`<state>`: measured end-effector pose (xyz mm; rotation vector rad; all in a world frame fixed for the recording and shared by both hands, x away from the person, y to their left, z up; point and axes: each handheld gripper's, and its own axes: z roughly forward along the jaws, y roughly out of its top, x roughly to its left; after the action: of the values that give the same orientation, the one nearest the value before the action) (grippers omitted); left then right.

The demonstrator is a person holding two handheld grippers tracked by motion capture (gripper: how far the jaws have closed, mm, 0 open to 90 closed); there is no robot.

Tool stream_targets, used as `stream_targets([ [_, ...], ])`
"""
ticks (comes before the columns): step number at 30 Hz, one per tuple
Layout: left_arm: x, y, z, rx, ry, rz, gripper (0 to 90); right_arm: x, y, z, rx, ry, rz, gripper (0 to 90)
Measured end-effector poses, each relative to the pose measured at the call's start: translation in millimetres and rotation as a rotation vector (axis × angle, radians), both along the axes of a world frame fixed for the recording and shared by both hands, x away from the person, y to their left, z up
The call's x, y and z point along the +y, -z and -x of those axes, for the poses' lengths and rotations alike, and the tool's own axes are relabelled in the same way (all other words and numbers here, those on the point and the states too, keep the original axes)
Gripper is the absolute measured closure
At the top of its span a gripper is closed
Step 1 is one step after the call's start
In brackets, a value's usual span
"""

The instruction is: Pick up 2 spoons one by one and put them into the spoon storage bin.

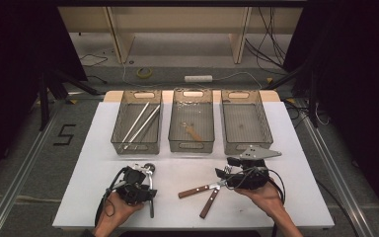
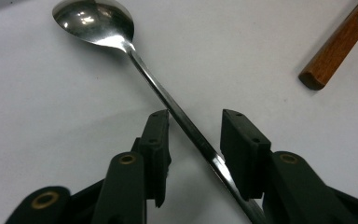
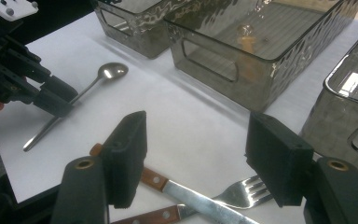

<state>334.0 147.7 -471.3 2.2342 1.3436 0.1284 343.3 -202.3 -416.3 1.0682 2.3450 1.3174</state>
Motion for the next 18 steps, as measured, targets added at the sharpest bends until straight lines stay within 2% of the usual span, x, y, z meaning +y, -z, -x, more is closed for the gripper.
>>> stream_targets([
  [6, -2.2, 1.6, -1.2, 0.001, 0.005, -0.011, 66.4, 0.9, 0.3, 0.1, 0.003, -0.001, 0.0, 39.6],
  [18, 0.8, 3.9, -6.9, 0.02, -0.016, 0.048, 79.2, 0.0, 0.4, -0.2, 0.002, 0.002, 0.001, 39.6],
])
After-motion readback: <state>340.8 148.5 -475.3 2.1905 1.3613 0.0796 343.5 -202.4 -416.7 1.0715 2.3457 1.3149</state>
